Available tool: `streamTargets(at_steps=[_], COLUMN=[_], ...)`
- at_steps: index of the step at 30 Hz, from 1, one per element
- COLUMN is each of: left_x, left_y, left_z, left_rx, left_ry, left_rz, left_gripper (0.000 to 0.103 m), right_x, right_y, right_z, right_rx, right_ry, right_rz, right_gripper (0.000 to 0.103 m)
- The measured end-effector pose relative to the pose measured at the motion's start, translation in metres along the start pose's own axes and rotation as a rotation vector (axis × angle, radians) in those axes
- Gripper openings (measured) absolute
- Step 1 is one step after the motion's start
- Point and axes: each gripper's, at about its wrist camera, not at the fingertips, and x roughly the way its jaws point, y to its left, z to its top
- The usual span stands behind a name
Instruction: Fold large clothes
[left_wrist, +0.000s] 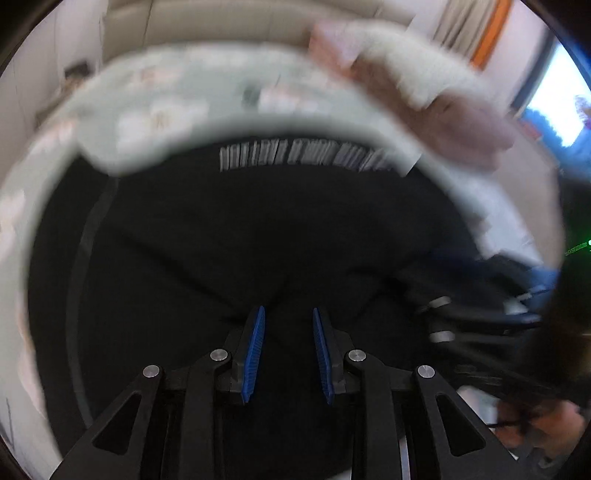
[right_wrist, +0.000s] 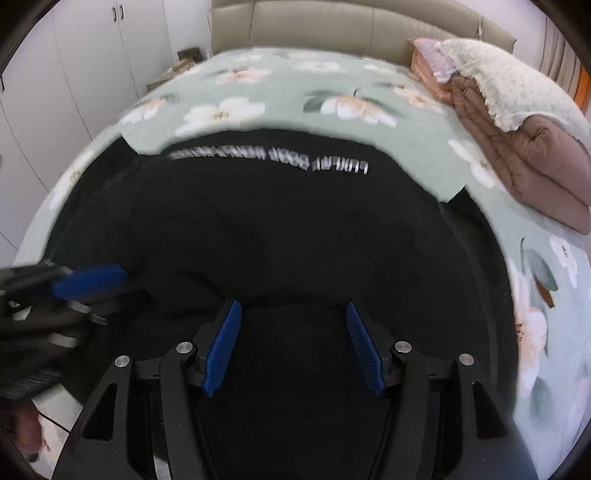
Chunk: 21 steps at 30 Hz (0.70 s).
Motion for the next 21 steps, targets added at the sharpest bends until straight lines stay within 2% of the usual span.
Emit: streamTargets(at_steps=[2, 5, 8, 10, 11, 13, 14, 15, 16, 18, 19, 21], left_x=[0.021, 0.025, 0.012, -0.009, -0.018, -0.028, -0.028, -0.026, -0.014, 0.020, 0.040, 0.056], left_y=[0.007, 0.008, 0.017, 0.020, 0.021, 0.022, 0.024, 0.025, 0.030, 0.039, 0.051, 0.075], left_z=[0.002, 0.014, 0.020, 0.028, 0.036, 0.053, 0.064, 0.071, 0.080, 0.091, 0.092, 0.089], left_rx=[-0.031, -0.040, -0.067, -0.078, -0.083, -0.094, -0.097, -0.101, -0.111, -0.143, -0.189, -0.275], left_ry=[0.043, 0.067, 0.066, 0.036, 0.001, -0.043, -0.070, -0.081, -0.069, 0.024, 0.076, 0.055], left_rz=[-0.003, -0.001, -0.078, -0.097, -0.061, -0.006, -0.003, -0.001, 0.020, 0.040, 0.018, -0.067], left_gripper=[0.028, 0.028, 0.028, 0.028, 0.029, 0.039, 0.052, 0.061, 0.062, 0.062, 0.063, 0.066], right_x=[0.016, 0.021, 0.012, -0.005, -0.016, -0.021, -0.015, -0.006, 0.009, 0.057, 0.070, 0.084], right_y=[0.003, 0.001, -0.007, -0.012, -0.015, -0.022, -0.028, -0.032, -0.033, -0.036, -0.040, -0.047], right_z=[-0.003, -0.003, 0.003, 0.014, 0.025, 0.042, 0.056, 0.064, 0.072, 0.079, 0.079, 0.076], right_rx=[-0.027, -0.042, -0.019, -0.037, -0.045, -0.021, 0.007, 0.022, 0.028, 0.026, 0.036, 0.073], right_ry=[0.042, 0.043, 0.065, 0.014, -0.051, -0.107, -0.113, -0.103, -0.072, 0.065, 0.094, 0.086], right_rz=[-0.002, 0.020, 0.083, 0.102, 0.076, 0.047, 0.052, 0.054, 0.052, 0.067, 0.085, 0.124], right_gripper=[0.064, 0.067, 0.067, 0.067, 0.067, 0.067, 0.067, 0.067, 0.067, 0.067, 0.068, 0.069])
